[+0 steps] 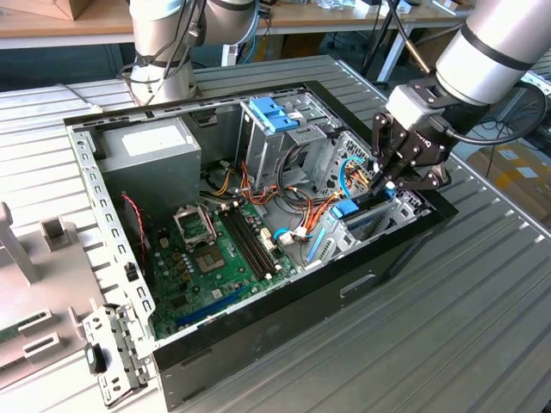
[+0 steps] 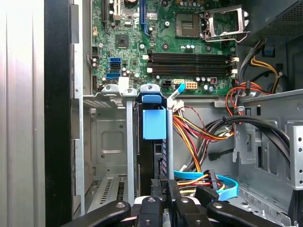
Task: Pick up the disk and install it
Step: 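Insert the first disk wire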
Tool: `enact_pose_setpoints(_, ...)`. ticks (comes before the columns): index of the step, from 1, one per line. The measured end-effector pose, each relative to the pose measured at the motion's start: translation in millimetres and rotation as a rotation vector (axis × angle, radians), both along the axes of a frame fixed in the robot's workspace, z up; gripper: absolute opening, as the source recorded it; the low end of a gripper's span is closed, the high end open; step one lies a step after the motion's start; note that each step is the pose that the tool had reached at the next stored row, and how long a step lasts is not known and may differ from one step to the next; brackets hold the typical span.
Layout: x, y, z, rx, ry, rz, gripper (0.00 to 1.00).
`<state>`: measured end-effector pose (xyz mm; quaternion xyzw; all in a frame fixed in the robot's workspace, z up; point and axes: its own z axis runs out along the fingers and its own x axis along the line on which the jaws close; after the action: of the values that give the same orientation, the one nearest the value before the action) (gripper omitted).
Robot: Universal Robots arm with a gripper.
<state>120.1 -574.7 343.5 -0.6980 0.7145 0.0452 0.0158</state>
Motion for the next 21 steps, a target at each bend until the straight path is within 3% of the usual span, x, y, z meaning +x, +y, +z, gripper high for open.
enact_pose_setpoints(11, 0.0, 0.0, 4.1, 0.0006, 0.0, 0.0, 0.17)
enact_pose_setpoints(21, 0.7, 0.1, 0.7, 0.0002, 0.0007, 0.0, 0.17)
